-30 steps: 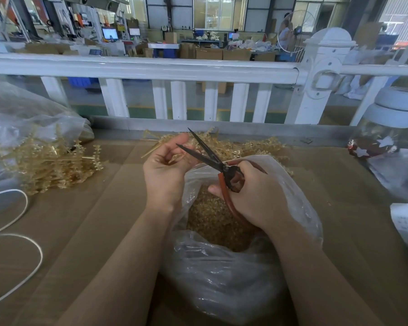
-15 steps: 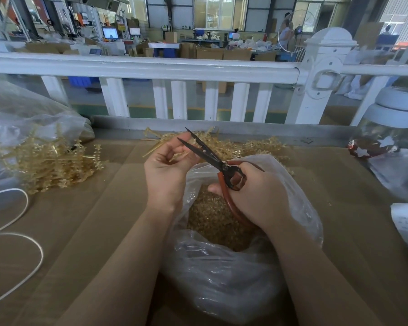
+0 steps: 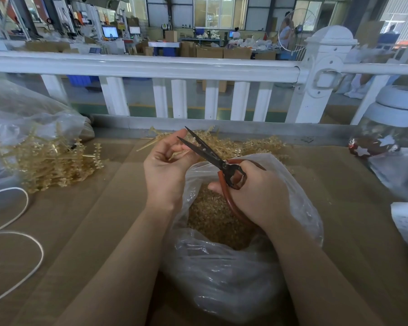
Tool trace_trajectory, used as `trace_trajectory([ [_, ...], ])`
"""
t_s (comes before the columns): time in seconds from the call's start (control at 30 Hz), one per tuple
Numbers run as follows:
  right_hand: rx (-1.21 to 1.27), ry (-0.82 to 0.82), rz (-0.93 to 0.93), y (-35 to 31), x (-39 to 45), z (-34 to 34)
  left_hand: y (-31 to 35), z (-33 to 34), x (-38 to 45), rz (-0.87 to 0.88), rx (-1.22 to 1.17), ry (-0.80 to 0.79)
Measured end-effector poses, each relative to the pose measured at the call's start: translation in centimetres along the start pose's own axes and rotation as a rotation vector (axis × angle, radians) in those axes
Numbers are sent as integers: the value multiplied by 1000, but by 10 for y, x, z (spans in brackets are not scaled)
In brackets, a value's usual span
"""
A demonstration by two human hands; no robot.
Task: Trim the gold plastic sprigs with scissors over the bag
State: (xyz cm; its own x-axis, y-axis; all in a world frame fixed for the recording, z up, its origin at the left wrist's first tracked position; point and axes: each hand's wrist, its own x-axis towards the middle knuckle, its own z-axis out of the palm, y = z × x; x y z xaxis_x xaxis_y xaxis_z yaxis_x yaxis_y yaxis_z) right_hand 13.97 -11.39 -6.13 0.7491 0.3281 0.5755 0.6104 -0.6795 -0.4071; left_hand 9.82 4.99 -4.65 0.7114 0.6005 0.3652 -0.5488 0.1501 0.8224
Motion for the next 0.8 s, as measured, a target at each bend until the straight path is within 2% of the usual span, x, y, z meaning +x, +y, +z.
trace_trajectory([
  [0.5,47,-5,-16,-1,1,-2,2,-1,0,-52,-51,-10],
  [0.7,-9,19,-39,2,0,-3,1,-3,2,-110,-62,-81],
  [0.8,-14,11,-33,2,0,-3,2,-3,1,-87,-13,-109],
])
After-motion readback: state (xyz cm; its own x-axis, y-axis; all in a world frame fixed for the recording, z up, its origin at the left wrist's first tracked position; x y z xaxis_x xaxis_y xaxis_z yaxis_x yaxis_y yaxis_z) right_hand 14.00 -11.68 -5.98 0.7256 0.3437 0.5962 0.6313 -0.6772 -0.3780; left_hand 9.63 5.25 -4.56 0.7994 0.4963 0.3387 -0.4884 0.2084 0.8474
